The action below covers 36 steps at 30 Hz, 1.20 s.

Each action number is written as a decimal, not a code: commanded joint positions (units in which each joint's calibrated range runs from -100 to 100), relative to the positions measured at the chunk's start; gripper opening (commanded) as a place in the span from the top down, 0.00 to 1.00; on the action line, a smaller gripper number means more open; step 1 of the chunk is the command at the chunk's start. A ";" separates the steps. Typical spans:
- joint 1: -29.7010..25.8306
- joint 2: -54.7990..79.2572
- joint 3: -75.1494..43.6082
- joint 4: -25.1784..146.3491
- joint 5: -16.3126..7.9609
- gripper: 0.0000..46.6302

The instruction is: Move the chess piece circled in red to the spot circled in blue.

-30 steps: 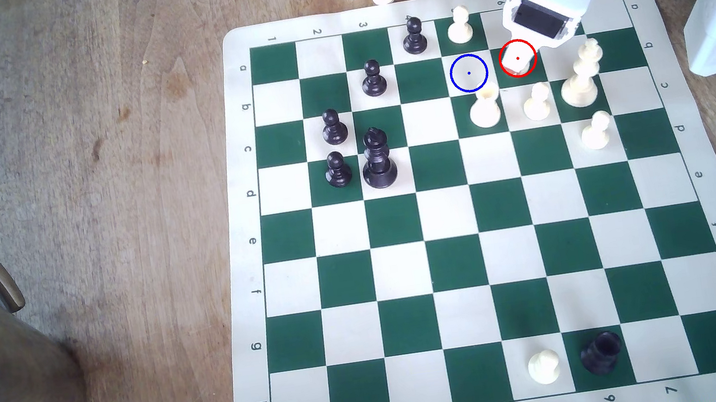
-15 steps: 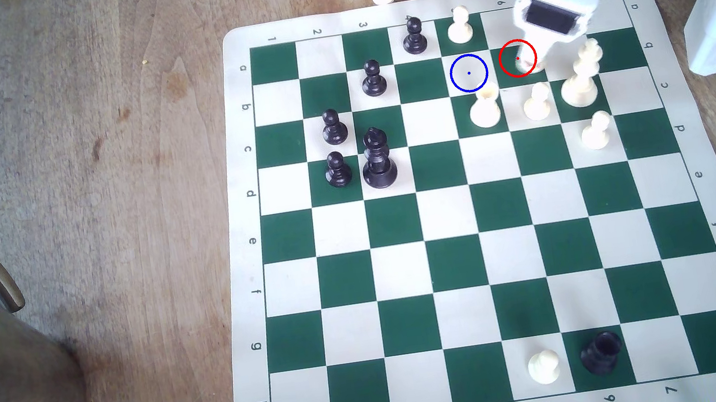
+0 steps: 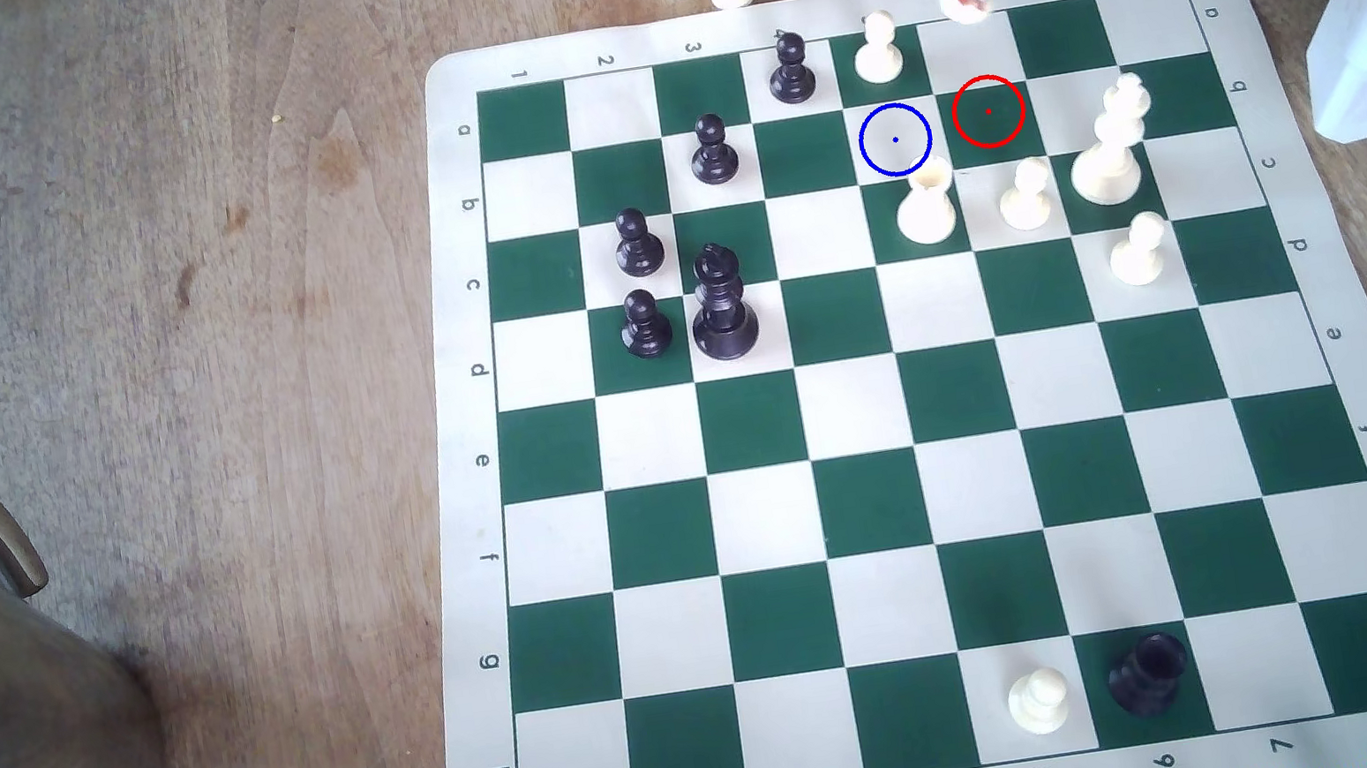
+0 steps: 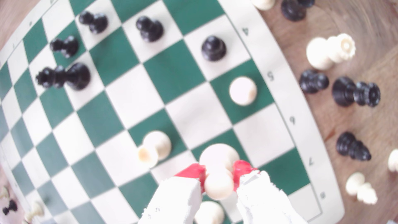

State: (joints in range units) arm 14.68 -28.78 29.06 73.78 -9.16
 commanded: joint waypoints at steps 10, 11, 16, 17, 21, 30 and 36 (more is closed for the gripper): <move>-3.06 15.03 -11.29 -1.55 -0.29 0.99; -3.14 15.62 -10.56 -2.53 -0.59 0.99; -3.37 18.17 -6.66 -6.95 -0.98 0.99; -3.45 18.42 -6.12 -7.61 -1.03 0.99; -4.23 19.02 -2.76 -10.39 -1.07 0.99; -5.02 20.55 3.67 -16.86 -0.98 0.99; -4.55 20.46 5.03 -18.09 -0.39 0.99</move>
State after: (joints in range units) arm 9.66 -6.83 34.21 56.25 -10.09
